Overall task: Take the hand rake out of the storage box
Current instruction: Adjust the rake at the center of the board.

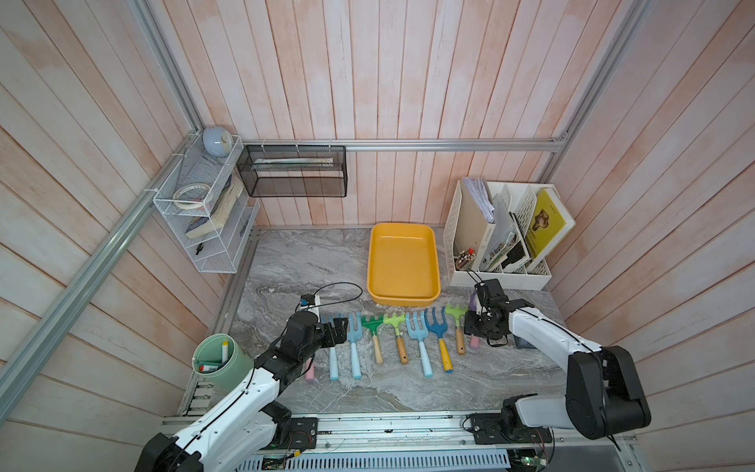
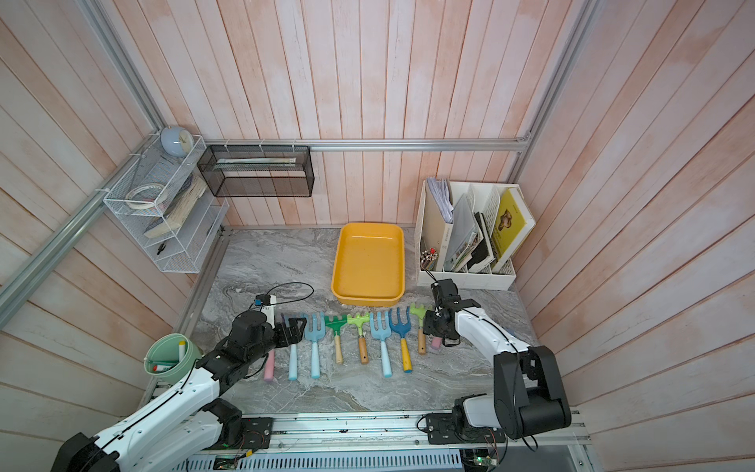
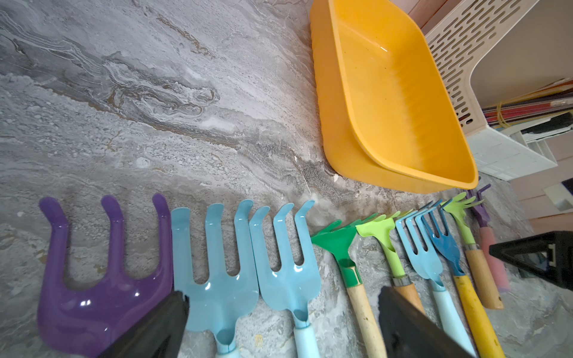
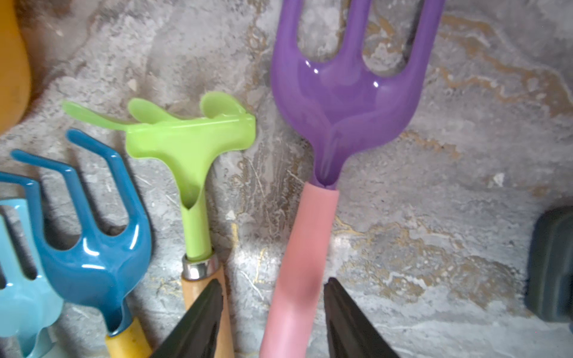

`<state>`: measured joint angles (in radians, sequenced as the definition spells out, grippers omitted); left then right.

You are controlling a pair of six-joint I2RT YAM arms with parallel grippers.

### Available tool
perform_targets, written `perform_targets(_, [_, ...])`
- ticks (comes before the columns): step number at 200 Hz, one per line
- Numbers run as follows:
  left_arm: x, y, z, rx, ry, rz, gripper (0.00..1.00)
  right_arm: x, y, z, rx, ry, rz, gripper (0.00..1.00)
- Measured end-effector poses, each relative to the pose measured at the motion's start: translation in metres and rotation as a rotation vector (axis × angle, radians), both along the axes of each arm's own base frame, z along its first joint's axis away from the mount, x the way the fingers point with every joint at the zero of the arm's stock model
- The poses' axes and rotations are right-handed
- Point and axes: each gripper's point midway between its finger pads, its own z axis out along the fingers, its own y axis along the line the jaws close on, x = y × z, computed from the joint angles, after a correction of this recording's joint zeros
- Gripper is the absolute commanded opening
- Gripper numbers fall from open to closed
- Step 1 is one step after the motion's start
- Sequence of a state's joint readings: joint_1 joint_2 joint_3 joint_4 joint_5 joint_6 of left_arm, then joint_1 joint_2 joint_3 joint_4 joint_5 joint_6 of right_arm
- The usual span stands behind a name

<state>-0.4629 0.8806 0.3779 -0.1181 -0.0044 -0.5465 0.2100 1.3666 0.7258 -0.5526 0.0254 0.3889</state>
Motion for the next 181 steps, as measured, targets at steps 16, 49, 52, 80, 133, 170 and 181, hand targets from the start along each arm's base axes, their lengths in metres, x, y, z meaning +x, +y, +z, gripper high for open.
perform_targets(16, [0.000, 0.000, 0.000, 0.000, 0.000, 0.000, 1.00, -0.001, -0.006, -0.001, -0.010, 0.002, -0.022, 0.55])
perform_targets(49, [0.000, 0.000, 0.000, 0.000, 0.000, 0.000, 1.00, 0.002, -0.020, -0.001, -0.049, -0.004, -0.082, 0.47])
perform_targets(52, [0.000, 0.000, 0.000, 0.000, 0.000, 0.000, 1.00, 0.002, -0.021, -0.002, -0.051, -0.001, -0.080, 0.46])
perform_targets(80, [0.000, 0.000, 0.001, -0.002, -0.004, 0.000, 1.00, 0.007, -0.024, -0.018, -0.067, 0.059, -0.076, 0.36])
perform_targets(133, [0.000, 0.000, 0.005, -0.009, -0.018, 0.000, 1.00, 0.038, -0.029, -0.018, -0.065, 0.046, -0.032, 0.30])
perform_targets(170, [0.000, 0.000, 0.006, -0.011, -0.022, 0.000, 1.00, 0.047, -0.026, -0.006, -0.060, 0.037, 0.031, 0.23])
perform_targets(181, [0.000, 0.000, 0.006, -0.011, -0.022, 0.000, 1.00, 0.053, -0.027, -0.001, -0.070, 0.031, 0.049, 0.25])
